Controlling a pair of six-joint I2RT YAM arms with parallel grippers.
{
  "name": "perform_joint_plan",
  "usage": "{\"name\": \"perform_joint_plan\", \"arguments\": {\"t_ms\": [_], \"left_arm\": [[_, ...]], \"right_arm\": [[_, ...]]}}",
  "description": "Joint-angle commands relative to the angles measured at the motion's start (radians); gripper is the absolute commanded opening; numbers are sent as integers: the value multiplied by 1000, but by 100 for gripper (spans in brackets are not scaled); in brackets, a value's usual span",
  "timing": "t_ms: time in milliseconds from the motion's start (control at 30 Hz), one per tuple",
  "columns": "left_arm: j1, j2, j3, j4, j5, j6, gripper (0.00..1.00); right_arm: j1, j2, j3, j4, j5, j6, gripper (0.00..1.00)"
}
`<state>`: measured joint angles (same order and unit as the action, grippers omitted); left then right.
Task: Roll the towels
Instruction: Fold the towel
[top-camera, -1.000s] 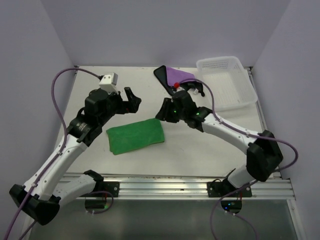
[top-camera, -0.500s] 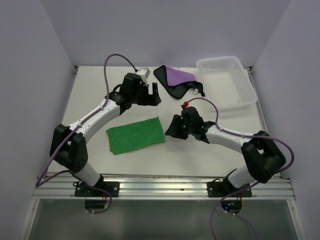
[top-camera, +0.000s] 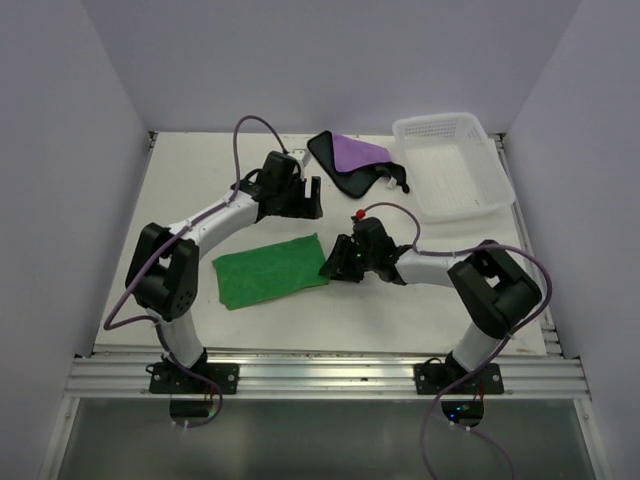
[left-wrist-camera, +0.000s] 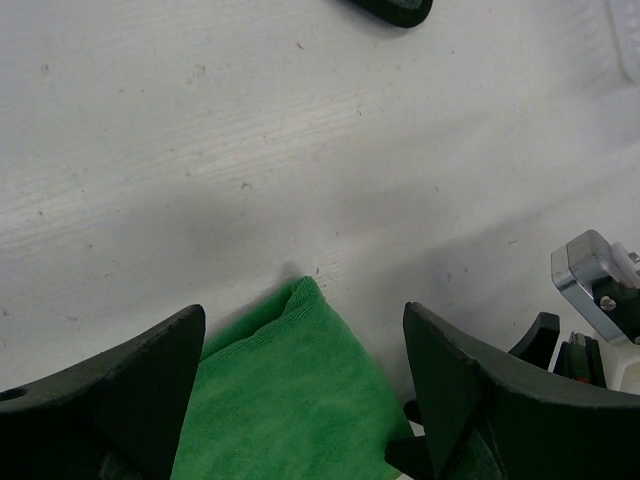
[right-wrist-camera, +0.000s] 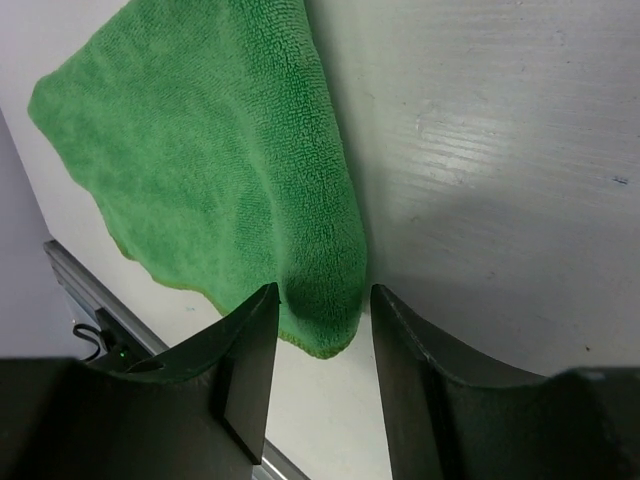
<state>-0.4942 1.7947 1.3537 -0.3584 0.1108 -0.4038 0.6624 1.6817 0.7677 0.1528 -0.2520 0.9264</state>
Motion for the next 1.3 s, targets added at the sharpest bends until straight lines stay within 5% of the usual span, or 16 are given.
{"name": "perform_joint_plan", "arguments": {"t_ms": [0,400,767,1267], "left_arm": [[-1,8,47,-5,-8,17,83],[-40,58,74,-20,10,2,69],[-193,101,30,-21,-6,-135,63],[-199,104,-19,-2,-74,-188,59]], "right_arm": [[19,36,1,70,-35,22,45],[31,-33,-45,22,45,-35,0],[173,-162,-47,-130,370,-162,0],[209,-126,-154,25,462,-69,0]]}}
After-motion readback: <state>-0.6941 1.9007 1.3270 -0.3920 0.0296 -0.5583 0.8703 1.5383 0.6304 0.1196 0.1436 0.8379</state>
